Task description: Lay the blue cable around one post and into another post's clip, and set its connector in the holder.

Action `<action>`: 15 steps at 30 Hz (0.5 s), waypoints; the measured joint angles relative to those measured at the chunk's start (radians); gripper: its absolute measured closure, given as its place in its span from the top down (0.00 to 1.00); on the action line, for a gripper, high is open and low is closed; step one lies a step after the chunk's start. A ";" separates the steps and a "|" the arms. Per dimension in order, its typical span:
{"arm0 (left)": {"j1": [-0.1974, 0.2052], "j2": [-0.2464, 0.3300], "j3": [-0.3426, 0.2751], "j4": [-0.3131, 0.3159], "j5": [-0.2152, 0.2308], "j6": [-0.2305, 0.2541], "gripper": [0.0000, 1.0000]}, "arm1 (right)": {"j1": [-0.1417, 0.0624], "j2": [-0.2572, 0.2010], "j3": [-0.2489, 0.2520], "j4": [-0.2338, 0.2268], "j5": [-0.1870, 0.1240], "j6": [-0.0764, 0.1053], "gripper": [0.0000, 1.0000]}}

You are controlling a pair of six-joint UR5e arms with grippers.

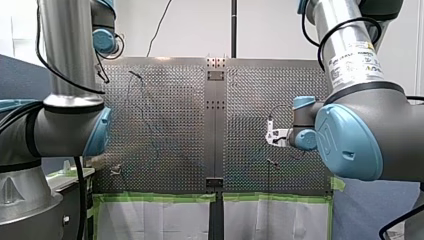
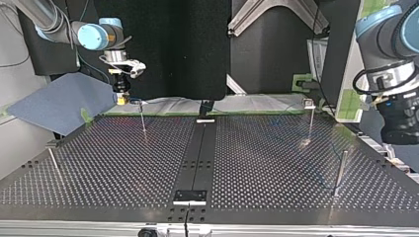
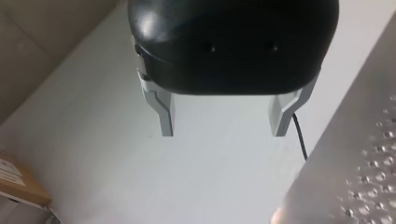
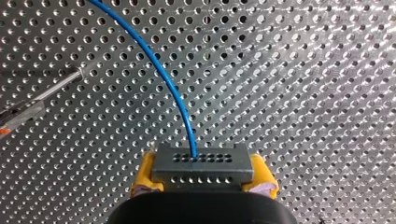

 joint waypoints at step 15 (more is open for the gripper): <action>-0.045 -0.066 0.128 -0.128 -0.056 0.128 1.00 | 0.006 0.000 -0.001 0.011 0.000 -0.004 0.00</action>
